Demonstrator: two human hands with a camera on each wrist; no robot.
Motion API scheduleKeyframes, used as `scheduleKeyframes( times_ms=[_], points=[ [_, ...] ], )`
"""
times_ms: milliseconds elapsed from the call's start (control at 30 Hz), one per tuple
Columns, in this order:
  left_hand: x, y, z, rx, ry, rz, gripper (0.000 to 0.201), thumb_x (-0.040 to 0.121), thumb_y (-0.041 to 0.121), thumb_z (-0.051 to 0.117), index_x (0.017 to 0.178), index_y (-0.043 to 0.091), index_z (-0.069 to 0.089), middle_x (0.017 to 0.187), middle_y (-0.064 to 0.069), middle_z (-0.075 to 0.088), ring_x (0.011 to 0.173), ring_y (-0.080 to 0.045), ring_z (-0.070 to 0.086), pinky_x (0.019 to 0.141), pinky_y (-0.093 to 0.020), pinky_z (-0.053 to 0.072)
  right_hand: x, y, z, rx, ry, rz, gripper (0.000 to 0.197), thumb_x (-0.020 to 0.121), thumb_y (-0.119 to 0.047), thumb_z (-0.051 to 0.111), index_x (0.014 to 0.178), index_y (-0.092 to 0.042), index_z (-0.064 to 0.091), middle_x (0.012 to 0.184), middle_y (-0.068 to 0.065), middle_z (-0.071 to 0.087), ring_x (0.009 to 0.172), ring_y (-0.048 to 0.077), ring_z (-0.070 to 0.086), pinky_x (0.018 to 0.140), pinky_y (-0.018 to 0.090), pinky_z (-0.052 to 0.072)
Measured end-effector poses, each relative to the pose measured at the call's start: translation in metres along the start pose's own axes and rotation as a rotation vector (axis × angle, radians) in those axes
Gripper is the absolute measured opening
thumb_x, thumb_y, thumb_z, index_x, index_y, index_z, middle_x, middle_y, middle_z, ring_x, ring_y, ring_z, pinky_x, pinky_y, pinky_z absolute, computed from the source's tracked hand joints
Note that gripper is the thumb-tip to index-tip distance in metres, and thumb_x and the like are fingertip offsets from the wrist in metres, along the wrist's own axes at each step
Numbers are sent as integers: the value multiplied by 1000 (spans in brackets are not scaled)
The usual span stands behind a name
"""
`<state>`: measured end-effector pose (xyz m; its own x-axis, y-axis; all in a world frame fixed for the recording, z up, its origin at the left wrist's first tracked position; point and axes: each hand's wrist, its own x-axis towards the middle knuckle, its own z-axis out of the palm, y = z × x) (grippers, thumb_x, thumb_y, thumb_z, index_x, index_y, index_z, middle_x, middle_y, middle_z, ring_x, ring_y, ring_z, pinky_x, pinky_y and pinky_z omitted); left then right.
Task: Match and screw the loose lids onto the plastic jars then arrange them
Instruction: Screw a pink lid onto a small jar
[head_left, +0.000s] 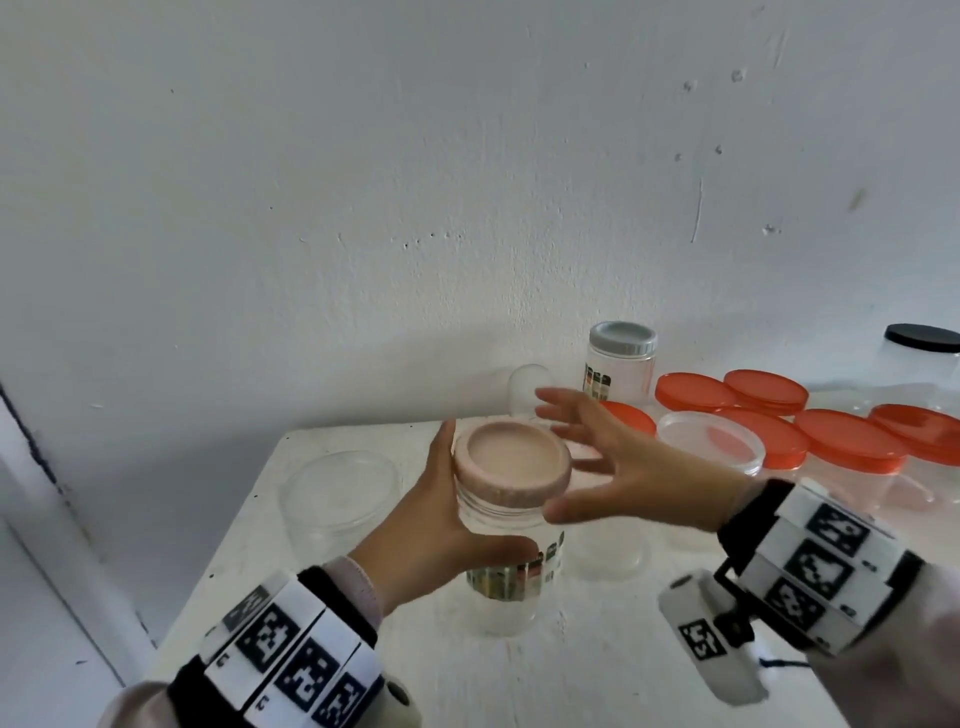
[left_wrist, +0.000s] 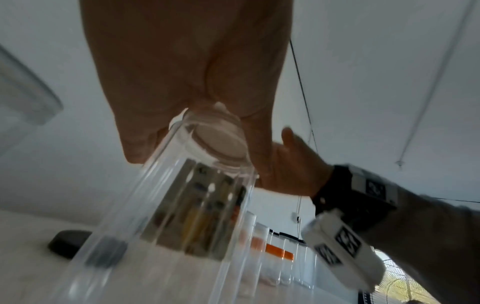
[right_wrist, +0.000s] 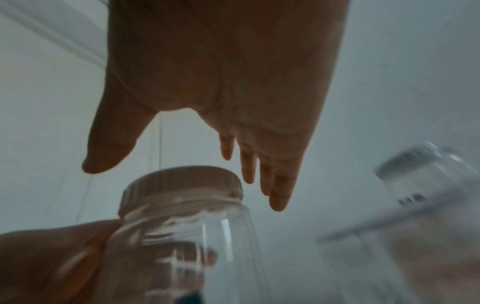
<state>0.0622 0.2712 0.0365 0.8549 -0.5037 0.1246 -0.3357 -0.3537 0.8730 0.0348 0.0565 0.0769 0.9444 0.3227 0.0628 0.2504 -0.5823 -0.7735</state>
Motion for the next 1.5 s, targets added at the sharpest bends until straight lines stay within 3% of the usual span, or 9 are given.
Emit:
scheduleKeyframes(
  times_ms=[233, 533, 700, 967, 1067, 1167, 1267, 1433, 1500],
  points=[
    [-1, -15, 12, -116, 8, -24, 91, 51, 35, 85, 128, 34, 36, 127, 12, 53, 113, -1, 54, 94, -26, 49, 31, -47, -9, -528, -196, 5, 88, 73, -54, 74, 145, -45, 23, 143, -19, 32, 130, 3, 32, 104, 25, 31],
    [0, -16, 7, -137, -19, -11, 94, 56, 34, 85, 134, 36, 32, 127, 15, 54, 116, 1, 52, 97, -24, 47, 50, -70, -9, -726, -359, 89, 85, 71, -47, 77, 141, -48, 29, 137, -19, 34, 129, 7, 32, 105, 34, 34],
    [0, -17, 8, -164, -27, 2, 93, 56, 32, 85, 134, 34, 34, 126, 14, 56, 114, 0, 55, 94, -25, 50, 52, -71, -7, -784, -333, 127, 82, 65, -61, 75, 135, -49, 33, 134, -16, 39, 121, 11, 42, 101, 37, 41],
    [-1, -19, 9, -142, -16, -20, 92, 54, 40, 84, 131, 37, 35, 125, 17, 55, 114, 2, 53, 89, -19, 48, 51, -72, 4, -817, -286, 244, 91, 50, -87, 60, 124, -39, 35, 108, -10, 49, 68, 13, 69, 65, 32, 56],
    [0, -20, 8, -132, -10, -23, 92, 55, 39, 84, 131, 39, 33, 126, 18, 54, 114, 2, 52, 90, -18, 47, 54, -70, 3, -852, -307, 262, 100, 49, -89, 57, 133, -43, 28, 129, -10, 44, 104, 17, 61, 87, 40, 50],
    [0, -19, 8, -114, -14, -11, 92, 55, 40, 83, 131, 38, 32, 126, 19, 53, 115, 2, 51, 90, -17, 45, 53, -76, -3, -768, -374, 200, 92, 62, -71, 70, 138, -54, 20, 143, -17, 30, 129, 14, 36, 104, 42, 37],
    [1, -20, 8, -124, -23, 0, 91, 56, 38, 84, 131, 39, 32, 126, 17, 53, 115, 1, 52, 96, -24, 47, 52, -77, -7, -747, -400, 158, 76, 70, -59, 72, 134, -56, 30, 138, -21, 34, 128, 10, 35, 105, 39, 36],
    [1, -22, 9, -110, -5, -8, 86, 52, 43, 83, 123, 44, 34, 124, 19, 53, 113, 3, 51, 93, -21, 46, 54, -74, 1, -830, -304, 223, 81, 62, -84, 55, 131, -44, 37, 127, -11, 43, 105, 19, 59, 91, 39, 49],
    [1, -23, 9, -105, -1, -13, 87, 53, 42, 83, 124, 44, 33, 124, 19, 53, 113, 3, 51, 92, -20, 46, 55, -73, 1, -851, -313, 241, 86, 62, -84, 55, 135, -44, 32, 132, -12, 39, 115, 19, 52, 97, 42, 44]
  ],
)
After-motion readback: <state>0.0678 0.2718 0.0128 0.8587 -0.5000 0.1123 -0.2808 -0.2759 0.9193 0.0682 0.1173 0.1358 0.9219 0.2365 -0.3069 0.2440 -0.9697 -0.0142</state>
